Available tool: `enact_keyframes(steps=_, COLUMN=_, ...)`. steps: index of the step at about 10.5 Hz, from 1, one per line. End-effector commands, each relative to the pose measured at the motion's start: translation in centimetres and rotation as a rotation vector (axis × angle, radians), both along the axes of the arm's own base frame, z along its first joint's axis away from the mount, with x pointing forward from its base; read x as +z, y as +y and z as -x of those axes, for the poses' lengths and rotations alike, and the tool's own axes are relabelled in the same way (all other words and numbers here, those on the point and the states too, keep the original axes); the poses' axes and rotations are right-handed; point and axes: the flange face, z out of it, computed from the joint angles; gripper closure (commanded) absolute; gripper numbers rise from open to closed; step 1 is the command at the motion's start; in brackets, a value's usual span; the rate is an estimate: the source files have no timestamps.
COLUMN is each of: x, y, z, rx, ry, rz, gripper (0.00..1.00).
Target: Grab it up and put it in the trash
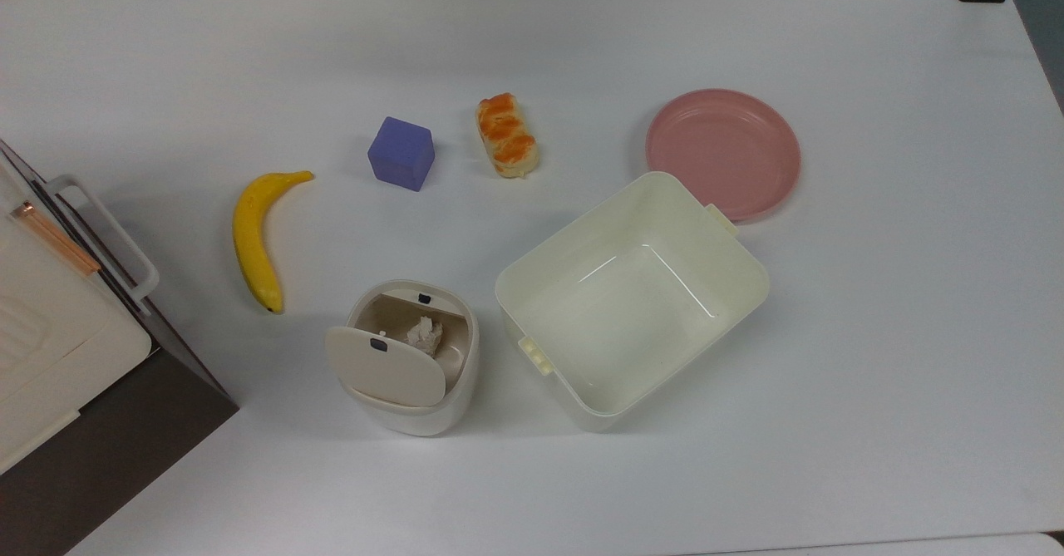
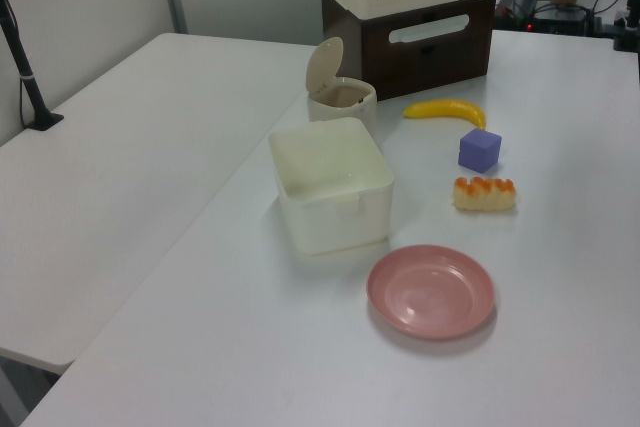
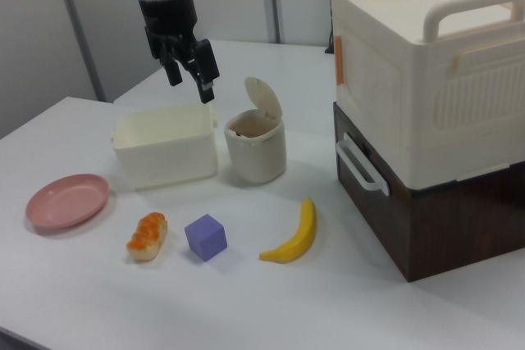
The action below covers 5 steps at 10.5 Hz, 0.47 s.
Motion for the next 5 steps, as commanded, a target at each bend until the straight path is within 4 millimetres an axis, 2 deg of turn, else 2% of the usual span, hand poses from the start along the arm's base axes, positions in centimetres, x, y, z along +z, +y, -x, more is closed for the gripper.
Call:
enact_keyframes(steps=1, x=0.3, y=1.1, z=0.5, rx=-0.024, ry=-0.022, rz=-0.019, gripper=0.0)
enact_keyframes(steps=3, x=0.2, y=1.8, z=0.5, rx=-0.001, ry=-0.016, rz=-0.025, gripper=0.0)
enact_keyframes(steps=5, x=0.0, y=5.3, z=-0.3, rx=0.099, ry=-0.015, rz=-0.011, gripper=0.0)
